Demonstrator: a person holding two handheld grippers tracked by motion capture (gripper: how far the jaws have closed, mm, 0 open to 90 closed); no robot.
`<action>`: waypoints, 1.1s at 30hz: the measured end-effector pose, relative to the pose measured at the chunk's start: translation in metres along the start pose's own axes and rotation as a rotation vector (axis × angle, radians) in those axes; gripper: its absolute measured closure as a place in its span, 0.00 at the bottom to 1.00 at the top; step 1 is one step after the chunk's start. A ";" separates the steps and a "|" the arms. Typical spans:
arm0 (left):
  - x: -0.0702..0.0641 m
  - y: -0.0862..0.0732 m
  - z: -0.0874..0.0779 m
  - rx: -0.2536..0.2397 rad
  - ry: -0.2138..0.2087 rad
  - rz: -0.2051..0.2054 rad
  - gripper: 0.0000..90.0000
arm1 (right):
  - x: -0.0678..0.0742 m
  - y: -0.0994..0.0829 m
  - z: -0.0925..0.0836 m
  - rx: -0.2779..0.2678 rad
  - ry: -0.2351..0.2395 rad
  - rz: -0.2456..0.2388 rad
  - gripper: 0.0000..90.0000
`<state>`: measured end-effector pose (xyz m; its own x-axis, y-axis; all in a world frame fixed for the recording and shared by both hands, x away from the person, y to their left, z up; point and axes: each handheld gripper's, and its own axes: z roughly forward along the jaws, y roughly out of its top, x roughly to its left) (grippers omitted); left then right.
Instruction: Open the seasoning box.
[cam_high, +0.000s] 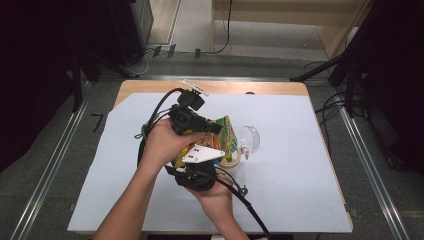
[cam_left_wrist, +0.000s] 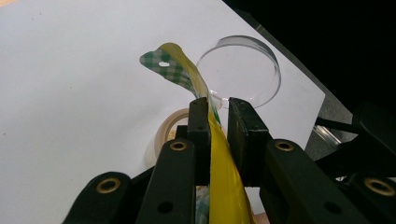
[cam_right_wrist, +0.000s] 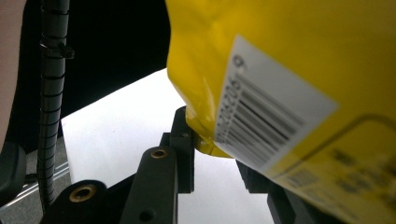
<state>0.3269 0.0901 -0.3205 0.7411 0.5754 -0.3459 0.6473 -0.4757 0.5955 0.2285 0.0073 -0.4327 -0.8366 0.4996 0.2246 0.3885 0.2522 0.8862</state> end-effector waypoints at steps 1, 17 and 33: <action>0.000 0.000 0.000 -0.001 0.000 -0.001 0.89 | 0.000 0.000 0.000 -0.001 -0.001 0.000 0.80; -0.002 0.000 -0.005 -0.006 0.002 -0.004 0.89 | 0.002 0.002 -0.001 -0.013 0.004 -0.015 0.80; -0.011 -0.001 -0.013 -0.013 0.025 0.017 0.89 | 0.002 0.005 0.000 -0.025 0.020 -0.026 0.81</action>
<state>0.3158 0.0929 -0.3076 0.7473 0.5839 -0.3172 0.6319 -0.4769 0.6109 0.2284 0.0096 -0.4276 -0.8539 0.4765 0.2092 0.3572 0.2444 0.9015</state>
